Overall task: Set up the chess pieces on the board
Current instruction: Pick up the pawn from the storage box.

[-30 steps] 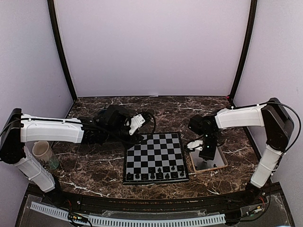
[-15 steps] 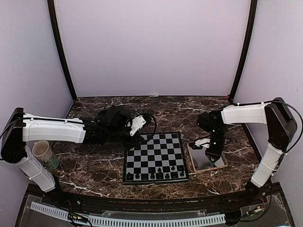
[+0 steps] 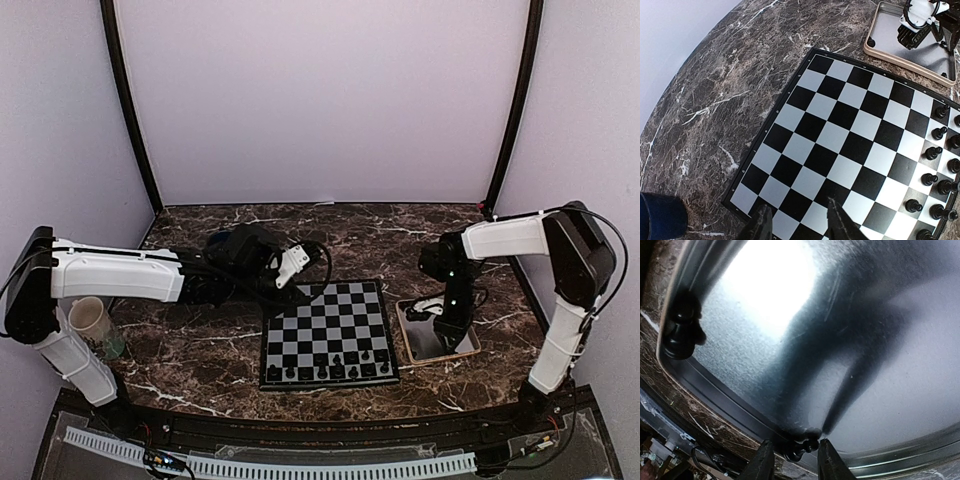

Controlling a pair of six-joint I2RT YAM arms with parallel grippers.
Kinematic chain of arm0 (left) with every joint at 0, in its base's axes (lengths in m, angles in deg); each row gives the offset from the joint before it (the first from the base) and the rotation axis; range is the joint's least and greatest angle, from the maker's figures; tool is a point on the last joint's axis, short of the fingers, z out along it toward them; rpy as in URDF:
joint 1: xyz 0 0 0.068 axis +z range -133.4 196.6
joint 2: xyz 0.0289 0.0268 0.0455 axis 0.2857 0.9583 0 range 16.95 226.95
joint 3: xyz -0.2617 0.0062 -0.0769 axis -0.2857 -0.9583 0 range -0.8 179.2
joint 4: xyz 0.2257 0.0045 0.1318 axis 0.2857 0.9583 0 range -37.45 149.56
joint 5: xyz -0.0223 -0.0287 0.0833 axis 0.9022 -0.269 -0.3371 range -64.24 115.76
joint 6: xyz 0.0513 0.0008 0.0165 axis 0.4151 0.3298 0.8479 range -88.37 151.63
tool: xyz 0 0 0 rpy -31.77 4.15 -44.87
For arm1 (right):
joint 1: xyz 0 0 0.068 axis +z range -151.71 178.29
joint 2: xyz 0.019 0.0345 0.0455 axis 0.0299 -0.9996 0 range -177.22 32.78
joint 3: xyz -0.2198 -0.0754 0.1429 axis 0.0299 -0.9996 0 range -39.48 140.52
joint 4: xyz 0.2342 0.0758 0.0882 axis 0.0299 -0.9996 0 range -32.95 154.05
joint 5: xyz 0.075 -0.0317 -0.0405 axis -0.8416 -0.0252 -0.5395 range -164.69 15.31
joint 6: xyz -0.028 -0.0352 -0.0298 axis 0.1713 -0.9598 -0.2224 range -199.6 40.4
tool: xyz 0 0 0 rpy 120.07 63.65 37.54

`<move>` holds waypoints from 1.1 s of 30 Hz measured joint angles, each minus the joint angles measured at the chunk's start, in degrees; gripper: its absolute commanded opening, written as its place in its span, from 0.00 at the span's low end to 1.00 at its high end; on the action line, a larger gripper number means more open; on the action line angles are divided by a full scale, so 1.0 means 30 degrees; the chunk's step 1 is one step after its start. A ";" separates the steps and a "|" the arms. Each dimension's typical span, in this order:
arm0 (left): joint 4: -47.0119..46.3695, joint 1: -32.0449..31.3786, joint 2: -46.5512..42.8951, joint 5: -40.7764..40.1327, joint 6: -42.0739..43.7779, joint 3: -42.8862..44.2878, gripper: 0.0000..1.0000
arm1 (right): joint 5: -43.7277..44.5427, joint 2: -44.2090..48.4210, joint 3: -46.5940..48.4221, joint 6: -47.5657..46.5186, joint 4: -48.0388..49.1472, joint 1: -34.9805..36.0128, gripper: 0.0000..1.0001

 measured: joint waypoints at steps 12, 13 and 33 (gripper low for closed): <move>0.0015 0.0000 0.0270 -0.0117 -0.0036 0.0036 0.40 | 0.1705 -0.0452 -0.0211 0.0627 -0.0015 -0.0146 0.24; 0.0022 0.0000 0.0277 -0.0124 -0.0036 0.0044 0.40 | 0.1872 -0.0459 -0.0277 0.0648 -0.0022 -0.0153 0.23; 0.0408 0.0000 0.0459 -0.0364 -0.0029 0.0087 0.40 | -0.0146 -0.1027 0.1428 0.0066 0.0219 -0.0255 0.07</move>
